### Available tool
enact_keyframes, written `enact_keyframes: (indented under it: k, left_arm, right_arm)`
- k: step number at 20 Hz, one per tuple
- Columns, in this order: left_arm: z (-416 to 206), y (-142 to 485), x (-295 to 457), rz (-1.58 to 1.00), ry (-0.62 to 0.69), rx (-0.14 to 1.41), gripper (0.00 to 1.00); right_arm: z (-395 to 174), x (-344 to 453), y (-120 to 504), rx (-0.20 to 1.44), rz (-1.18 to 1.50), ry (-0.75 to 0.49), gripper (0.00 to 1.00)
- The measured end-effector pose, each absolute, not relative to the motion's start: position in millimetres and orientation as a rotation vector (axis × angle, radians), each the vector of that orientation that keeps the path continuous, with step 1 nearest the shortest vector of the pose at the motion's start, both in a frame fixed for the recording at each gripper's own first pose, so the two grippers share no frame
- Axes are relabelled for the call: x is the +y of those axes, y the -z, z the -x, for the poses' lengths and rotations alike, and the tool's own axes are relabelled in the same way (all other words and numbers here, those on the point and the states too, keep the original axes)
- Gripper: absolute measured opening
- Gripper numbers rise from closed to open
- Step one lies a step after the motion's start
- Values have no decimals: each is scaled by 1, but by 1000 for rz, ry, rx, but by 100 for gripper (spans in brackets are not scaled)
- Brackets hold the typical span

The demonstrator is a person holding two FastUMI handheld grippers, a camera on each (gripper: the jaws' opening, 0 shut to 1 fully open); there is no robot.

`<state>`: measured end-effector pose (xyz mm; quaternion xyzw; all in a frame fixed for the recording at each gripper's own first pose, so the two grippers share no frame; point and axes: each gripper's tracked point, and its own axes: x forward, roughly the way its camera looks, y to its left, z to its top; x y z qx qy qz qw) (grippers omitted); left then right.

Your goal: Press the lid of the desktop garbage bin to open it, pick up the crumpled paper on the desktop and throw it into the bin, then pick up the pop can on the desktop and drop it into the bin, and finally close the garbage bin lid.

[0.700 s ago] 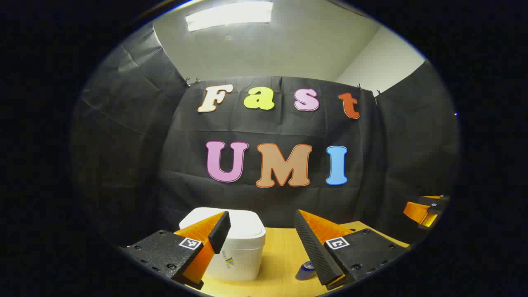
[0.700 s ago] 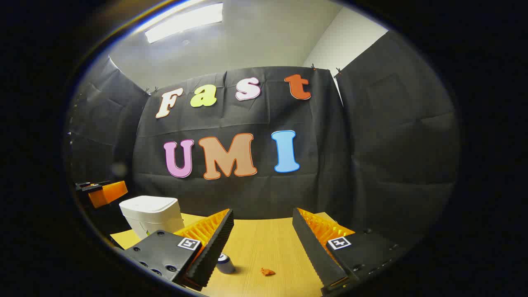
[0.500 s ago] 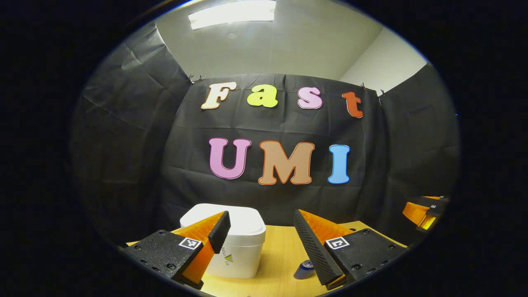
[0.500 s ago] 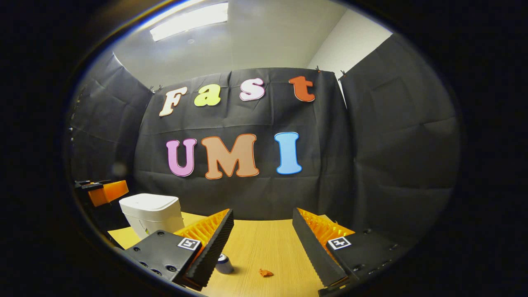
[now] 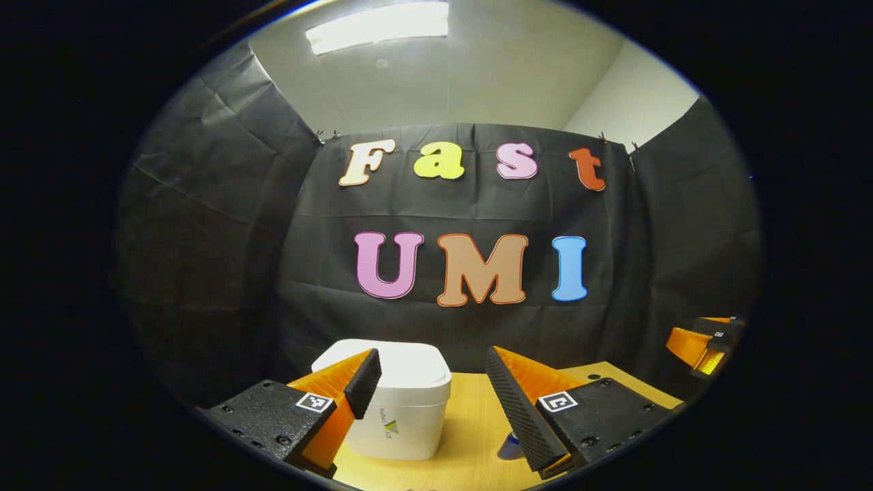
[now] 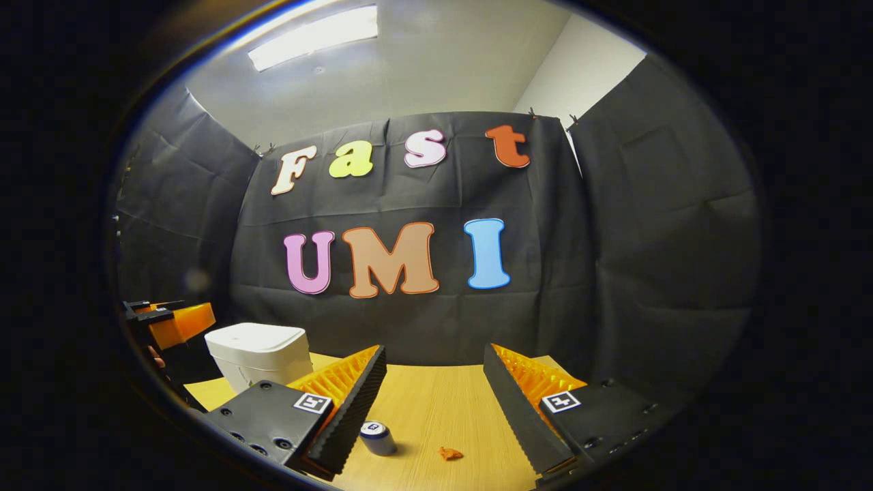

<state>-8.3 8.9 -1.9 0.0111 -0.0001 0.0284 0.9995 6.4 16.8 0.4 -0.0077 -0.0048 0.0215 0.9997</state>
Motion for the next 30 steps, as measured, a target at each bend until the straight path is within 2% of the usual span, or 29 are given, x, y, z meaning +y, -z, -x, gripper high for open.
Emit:
enact_keyframes:
  k: [17, 30]
  left_arm:
    - [4, 6, 7, -48, -60, 27, 92]
    - [-2, 6, 24, -59, -111, 35, 93]
  right_arm:
    - [-10, 11, -1, -3, 5, -36, 96]
    - [-15, 9, -3, -5, 10, -42, 95]
